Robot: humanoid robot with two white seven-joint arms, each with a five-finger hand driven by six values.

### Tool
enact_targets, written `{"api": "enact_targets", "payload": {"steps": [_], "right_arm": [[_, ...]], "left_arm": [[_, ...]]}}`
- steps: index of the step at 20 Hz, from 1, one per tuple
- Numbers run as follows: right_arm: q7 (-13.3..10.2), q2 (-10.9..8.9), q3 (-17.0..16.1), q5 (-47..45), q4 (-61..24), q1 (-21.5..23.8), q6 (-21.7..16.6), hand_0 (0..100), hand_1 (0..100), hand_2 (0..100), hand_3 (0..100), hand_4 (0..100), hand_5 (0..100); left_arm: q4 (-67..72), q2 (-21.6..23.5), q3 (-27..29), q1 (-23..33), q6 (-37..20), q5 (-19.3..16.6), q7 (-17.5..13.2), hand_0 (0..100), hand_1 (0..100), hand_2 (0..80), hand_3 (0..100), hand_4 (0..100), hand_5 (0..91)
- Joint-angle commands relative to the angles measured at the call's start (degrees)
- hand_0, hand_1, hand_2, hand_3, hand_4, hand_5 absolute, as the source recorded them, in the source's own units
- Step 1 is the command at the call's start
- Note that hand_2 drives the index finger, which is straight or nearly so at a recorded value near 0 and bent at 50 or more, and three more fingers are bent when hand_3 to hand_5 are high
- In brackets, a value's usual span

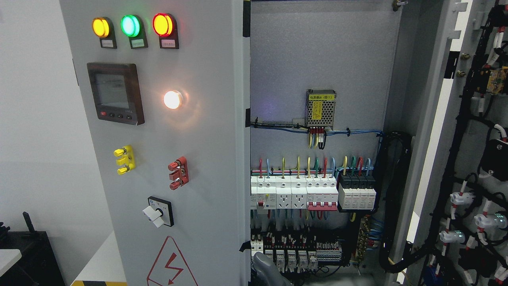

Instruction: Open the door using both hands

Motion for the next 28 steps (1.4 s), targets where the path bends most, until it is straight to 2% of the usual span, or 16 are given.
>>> {"api": "enact_targets", "payload": {"steps": [1,3,6,10,22,28], "right_arm": [[0.1,0.04,0.2,-1.1,-0.2,-0.4,0.1,0,0,0,0,0,0],[0.2,0.04,0.3,-1.2,-0.5,-0.4,0.1,0,0,0,0,0,0],[1.5,0.12,0.5,-1.1,-0.8,-0.4,0.1,0,0,0,0,0,0],[1.6,0.12,0.5,-1.1,-1.4,-0.2,0.1,0,0,0,0,0,0],[1.7,0.12,3.8,-1.1,-3.0,-0.2,0.1,0,0,0,0,0,0],[1.6,0.12,4.4,-1.2,-2.9,-0.9,0.1,0,0,0,0,0,0]], "left_arm": [[0.1,0.0,-0.2,0.0,0.0,-1.8,0.1,0,0,0.0,0,4,0.0],[0.1,0.0,-0.3,0.0,0.0,-1.9,0.1,0,0,0.0,0,4,0.0],[0.2,0.0,-2.0,0.0,0.0,-1.9,0.2,0,0,0.0,0,4,0.0],[0.3,0.0,-2.7,0.0,0.0,-1.9,0.5,0,0,0.0,0,4,0.0],[0.1,0.1,-2.8,0.0,-0.1,-1.9,0.5,0,0,0.0,0,4,0.0],[0.1,0.1,-2.8,0.0,-0.2,-1.9,0.5,0,0,0.0,0,4,0.0]]}}
